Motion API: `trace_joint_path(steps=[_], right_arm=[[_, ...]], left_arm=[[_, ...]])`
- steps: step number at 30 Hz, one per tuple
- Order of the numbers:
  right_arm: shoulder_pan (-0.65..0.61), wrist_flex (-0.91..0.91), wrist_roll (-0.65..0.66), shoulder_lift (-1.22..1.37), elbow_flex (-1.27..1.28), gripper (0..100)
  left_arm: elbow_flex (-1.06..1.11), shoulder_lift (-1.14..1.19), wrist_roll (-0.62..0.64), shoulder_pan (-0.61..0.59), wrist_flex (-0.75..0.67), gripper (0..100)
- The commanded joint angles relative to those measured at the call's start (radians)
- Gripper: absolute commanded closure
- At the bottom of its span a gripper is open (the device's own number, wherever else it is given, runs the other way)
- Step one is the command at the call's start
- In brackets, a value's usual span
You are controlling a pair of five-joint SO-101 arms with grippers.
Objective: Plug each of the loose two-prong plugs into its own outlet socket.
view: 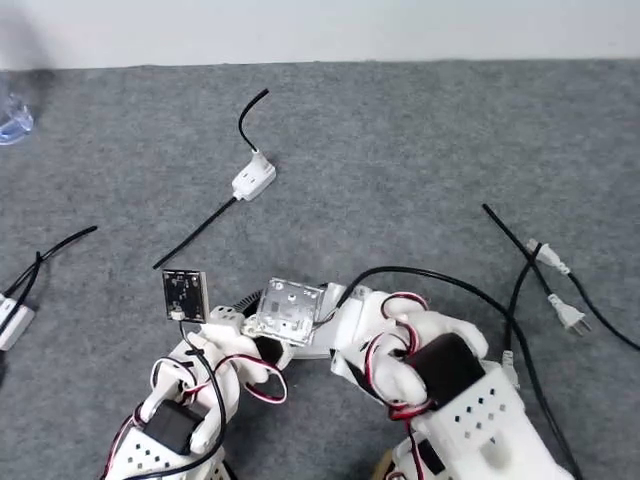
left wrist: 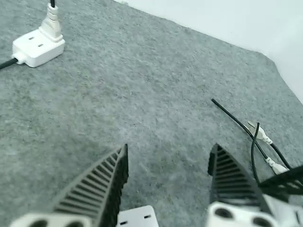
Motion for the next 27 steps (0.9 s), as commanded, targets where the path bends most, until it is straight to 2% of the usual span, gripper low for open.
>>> trace_joint_path(steps=[1,17,27], right_arm=[[-0.016,-0.021,-0.034,-0.002,-0.097,99.0],[-0.016,-0.067,-0.115,-0.002,-0.153,99.0],[-0.016,-0.079,-0.118,-0.013,-0.153,99.0]], left_arm=[[-0.008,-0.008,0.009,0.008,0.003,74],[-0.008,-0.008,0.009,0.003,0.003,74],[-0.008,-0.008,0.009,0.005,0.003,74]])
